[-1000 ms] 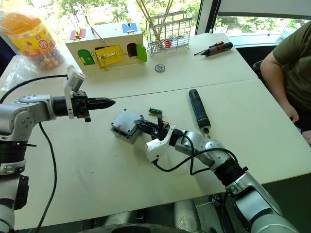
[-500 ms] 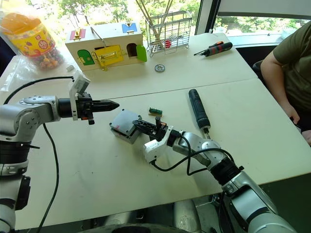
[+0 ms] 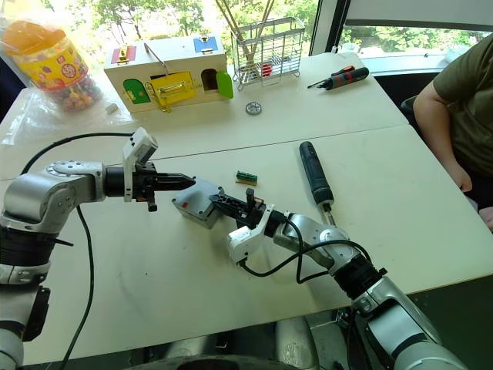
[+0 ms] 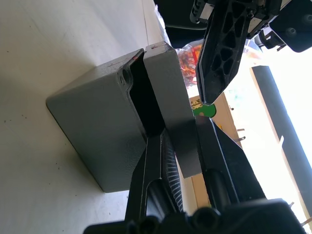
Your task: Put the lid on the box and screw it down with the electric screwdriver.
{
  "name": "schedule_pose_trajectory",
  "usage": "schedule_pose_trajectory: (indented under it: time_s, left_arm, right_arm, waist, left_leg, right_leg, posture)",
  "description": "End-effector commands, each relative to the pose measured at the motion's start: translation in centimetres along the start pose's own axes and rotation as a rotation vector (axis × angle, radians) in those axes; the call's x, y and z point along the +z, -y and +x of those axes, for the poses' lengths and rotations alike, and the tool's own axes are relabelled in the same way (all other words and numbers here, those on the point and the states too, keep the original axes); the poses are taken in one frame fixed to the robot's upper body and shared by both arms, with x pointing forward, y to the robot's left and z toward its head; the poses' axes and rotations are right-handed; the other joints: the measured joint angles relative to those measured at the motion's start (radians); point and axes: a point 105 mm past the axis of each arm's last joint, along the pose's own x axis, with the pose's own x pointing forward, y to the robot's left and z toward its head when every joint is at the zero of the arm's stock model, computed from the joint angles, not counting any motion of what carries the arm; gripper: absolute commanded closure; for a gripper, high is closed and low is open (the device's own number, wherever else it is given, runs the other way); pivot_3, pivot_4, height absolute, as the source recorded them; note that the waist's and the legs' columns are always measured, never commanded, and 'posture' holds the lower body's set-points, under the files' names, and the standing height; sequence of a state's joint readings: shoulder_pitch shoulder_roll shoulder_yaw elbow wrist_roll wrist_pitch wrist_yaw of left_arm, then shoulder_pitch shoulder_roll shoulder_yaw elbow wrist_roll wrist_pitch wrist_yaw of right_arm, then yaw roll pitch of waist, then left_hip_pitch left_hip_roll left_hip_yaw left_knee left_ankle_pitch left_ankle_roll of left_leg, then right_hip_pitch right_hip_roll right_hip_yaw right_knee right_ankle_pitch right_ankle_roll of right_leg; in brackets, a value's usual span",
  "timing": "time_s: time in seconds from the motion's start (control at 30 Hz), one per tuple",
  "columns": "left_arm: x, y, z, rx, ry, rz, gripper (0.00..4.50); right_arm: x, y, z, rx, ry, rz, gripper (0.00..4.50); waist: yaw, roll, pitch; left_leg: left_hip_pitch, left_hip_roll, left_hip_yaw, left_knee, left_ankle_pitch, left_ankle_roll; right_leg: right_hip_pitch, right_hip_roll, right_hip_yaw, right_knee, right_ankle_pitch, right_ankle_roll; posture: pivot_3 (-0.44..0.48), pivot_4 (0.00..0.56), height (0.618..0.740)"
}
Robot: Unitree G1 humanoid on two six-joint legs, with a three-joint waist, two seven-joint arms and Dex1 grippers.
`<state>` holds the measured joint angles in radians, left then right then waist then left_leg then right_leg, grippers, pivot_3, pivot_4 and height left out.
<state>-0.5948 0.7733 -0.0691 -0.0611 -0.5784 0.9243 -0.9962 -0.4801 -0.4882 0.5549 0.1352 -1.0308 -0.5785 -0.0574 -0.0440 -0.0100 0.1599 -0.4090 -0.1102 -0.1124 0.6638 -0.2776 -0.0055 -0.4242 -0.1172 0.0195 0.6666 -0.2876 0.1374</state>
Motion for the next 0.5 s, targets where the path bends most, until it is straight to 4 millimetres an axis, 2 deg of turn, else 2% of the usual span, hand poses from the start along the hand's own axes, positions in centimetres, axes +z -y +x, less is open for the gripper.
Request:
schedule_pose_trajectory:
  time_s: [0.03, 0.23, 0.3, 0.5]
  left_arm:
    - [-0.1, 0.3, 0.4, -0.012, -0.012, 0.041, 4.49]
    - [-1.4, 0.7, 1.1, -0.031, -0.072, 0.071, 4.49]
    - [-2.1, 0.7, 1.4, -0.031, -0.089, 0.077, 4.50]
    - [-4.2, 0.3, 1.8, -0.018, -0.149, 0.093, 4.50]
  right_arm:
    - [0.9, -0.7, 0.0, 0.028, 0.029, 0.005, 4.41]
    - [0.9, -1.1, -0.1, 0.036, 0.022, 0.011, 4.41]
    - [0.8, -1.2, -0.2, 0.037, 0.011, 0.026, 3.36]
    - [0.3, -0.8, -0.7, 0.019, -0.018, 0.018, 0.87]
  waist:
    - [0.001, 0.000, 0.000]
    - [0.001, 0.000, -0.001]
    - [0.001, 0.000, -0.001]
    - [0.003, 0.000, -0.007]
  left_leg:
    - [0.000, 0.000, 0.000, 0.000, 0.000, 0.000]
    - [0.000, 0.000, 0.000, 0.000, 0.000, 0.000]
    - [0.001, 0.000, 0.000, 0.000, 0.000, 0.000]
    - [0.007, 0.000, 0.000, -0.001, 0.000, 0.000]
  right_leg:
    - [0.000, 0.000, 0.000, 0.000, 0.000, 0.000]
    - [0.000, 0.000, 0.000, 0.000, 0.000, 0.000]
    - [0.001, 0.000, 0.000, 0.000, 0.000, 0.000]
    - [0.008, 0.000, 0.000, -0.001, 0.000, 0.000]
  posture:
    - [0.000, 0.150, 0.740]
    - [0.000, 0.150, 0.740]
    - [0.000, 0.150, 0.740]
    - [0.000, 0.150, 0.740]
